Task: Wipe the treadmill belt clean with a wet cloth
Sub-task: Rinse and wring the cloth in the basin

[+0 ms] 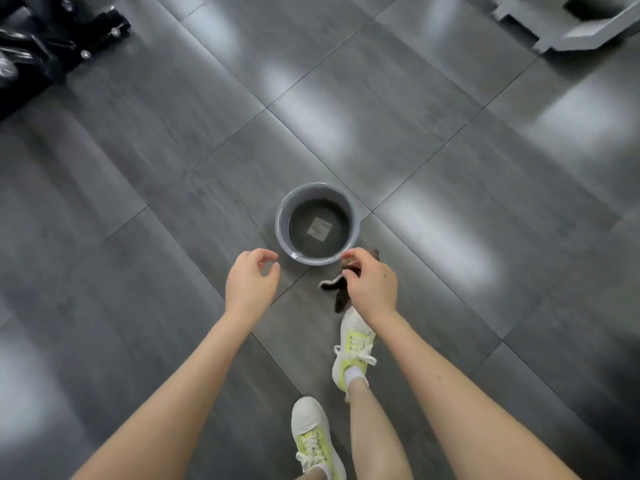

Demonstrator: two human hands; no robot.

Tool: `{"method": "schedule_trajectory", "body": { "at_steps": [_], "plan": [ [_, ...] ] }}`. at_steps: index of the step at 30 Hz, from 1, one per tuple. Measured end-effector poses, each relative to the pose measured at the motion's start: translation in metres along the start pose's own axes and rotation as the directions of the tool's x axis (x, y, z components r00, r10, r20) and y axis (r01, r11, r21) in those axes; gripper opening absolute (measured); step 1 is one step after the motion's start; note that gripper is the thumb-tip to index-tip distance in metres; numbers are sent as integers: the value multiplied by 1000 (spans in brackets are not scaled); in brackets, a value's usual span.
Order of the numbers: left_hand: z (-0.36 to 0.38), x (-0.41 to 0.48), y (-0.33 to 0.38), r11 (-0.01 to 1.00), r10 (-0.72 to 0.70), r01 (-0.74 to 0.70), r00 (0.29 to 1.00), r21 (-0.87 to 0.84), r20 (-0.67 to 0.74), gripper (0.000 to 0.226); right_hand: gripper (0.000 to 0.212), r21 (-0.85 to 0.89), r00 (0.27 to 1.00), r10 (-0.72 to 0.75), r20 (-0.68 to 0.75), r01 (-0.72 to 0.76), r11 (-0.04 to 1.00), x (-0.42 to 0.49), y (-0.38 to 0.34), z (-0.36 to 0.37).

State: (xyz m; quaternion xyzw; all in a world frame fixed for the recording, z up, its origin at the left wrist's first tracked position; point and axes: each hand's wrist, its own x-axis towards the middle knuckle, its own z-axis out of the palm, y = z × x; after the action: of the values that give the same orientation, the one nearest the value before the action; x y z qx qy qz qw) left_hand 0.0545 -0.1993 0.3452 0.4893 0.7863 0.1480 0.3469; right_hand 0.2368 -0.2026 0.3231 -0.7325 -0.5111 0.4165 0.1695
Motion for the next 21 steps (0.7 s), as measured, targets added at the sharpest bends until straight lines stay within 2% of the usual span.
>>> {"method": "schedule_trajectory", "body": {
  "at_steps": [6,9,16,21],
  "plan": [
    [22,83,-21,994,-82,81,997,-77,-5,18,24,1,996,-75,-54,75,997,82,-10,21],
    [49,121,-42,989,-121,120,993,-85,-9,18,23,2,998,-45,-40,45,999,128,11,45],
    [134,219,-106,992,-70,72,997,-100,16,18,35,-342,975,65,212,12,940,247,117,148],
    [193,290,-139,991,-22,26,999,-133,35,23,42,-378,971,40,238,55,924,311,162,209]
  ]
}}
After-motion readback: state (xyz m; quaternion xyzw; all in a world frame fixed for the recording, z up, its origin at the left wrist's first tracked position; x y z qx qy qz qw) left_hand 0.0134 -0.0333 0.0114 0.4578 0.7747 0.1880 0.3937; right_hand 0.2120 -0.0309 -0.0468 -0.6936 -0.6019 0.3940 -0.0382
